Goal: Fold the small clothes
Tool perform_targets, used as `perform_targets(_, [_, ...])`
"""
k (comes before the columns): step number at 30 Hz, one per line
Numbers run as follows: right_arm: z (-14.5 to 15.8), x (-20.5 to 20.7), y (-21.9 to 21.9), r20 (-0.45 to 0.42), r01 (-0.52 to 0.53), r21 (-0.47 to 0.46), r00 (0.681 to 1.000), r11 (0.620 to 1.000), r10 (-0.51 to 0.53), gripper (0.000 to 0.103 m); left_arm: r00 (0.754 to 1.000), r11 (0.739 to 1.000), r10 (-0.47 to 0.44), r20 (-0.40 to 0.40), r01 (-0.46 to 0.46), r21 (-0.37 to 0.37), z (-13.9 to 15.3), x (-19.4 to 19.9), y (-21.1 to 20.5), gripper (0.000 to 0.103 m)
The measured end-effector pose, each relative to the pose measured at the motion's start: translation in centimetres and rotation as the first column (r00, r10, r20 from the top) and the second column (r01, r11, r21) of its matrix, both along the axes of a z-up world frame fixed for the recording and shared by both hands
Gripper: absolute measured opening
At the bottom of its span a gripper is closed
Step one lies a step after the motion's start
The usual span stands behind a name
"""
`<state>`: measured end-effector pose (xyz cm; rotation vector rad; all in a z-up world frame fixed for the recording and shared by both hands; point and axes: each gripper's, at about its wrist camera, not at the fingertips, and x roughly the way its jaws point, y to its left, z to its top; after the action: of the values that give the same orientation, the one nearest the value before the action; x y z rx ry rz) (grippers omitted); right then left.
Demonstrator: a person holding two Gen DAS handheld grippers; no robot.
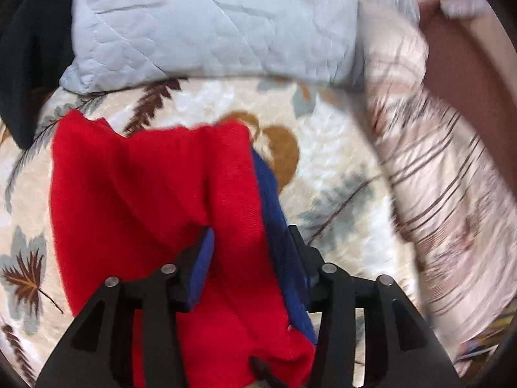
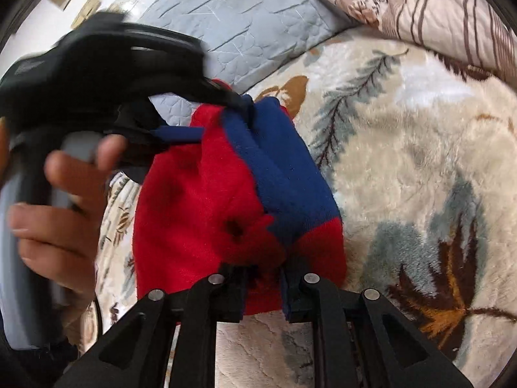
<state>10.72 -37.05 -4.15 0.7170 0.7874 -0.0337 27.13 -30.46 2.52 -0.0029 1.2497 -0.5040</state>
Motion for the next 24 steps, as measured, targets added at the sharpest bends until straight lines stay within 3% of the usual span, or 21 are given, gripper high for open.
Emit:
perform_targets(4, [1.4,-1.7,-2.0,-0.001,0.071,0.084,0.997,0.994,-0.071,0.030,0.992,0.993,0.117,0.053,-0.116,-0.026,2.3,1.6,5.4,0.058])
perform_targets(6, [3.5,-3.2,-3.6,0.078,0.167,0.079,0.982,0.983,-0.173,0.037,0.983,0.986,0.164,0.080,-0.164,-0.010,2.5,1.9,8.8,0.059])
perform_targets(8, [5.7,-2.7,-4.3,0.170,0.193,0.013,0.967,0.981,-0.192,0.042,0.979,0.982,0.186,0.080,-0.188,0.018,1.5,2.0,11.7,0.059])
perform_targets(10, [6.8,-0.2,-4.4,0.191,0.124,-0.024,0.975,0.992,-0.117,0.050,0.977,0.978,0.208,0.049,-0.209,0.023,-0.1,2.0,13.2,0.059])
perform_targets(12, [6.7,4.5,-4.1,0.132,-0.010,-0.025,0.991,1.000,0.013,0.050,0.974,0.974,0.228,-0.013,-0.228,-0.015,-1.8,1.6,14.4,0.059])
perform_targets(14, [5.6,8.1,-3.3,0.069,-0.075,-0.045,0.995,0.996,0.078,0.050,0.967,0.964,0.251,-0.045,-0.254,-0.074,-2.7,0.9,15.0,0.059])
perform_targets(17, [4.0,11.3,-2.3,-0.014,-0.132,-0.126,0.991,0.983,0.131,0.045,0.964,0.957,0.261,-0.054,-0.265,-0.117,-2.9,0.3,15.1,0.059])
perform_targets(18, [3.5,12.2,-2.2,-0.043,-0.160,-0.150,0.987,0.976,0.155,0.016,0.965,0.958,0.259,-0.052,-0.263,-0.117,-2.8,0.2,15.0,0.059])
perform_targets(19, [3.6,12.5,-1.9,-0.052,-0.172,-0.174,0.985,0.970,0.165,0.009,0.965,0.959,0.257,-0.048,-0.261,-0.112,-2.6,0.1,15.0,0.059])
perform_targets(23, [6.4,10.5,-2.5,0.107,-0.111,-0.225,0.985,0.968,0.138,0.008,0.970,0.967,0.243,0.013,-0.241,-0.089,-1.8,-0.3,14.5,0.059])
perform_targets(24, [6.2,10.7,-3.0,0.098,-0.090,-0.218,0.989,0.972,0.113,0.008,0.971,0.968,0.238,0.029,-0.235,-0.087,-1.9,-0.3,14.4,0.059])
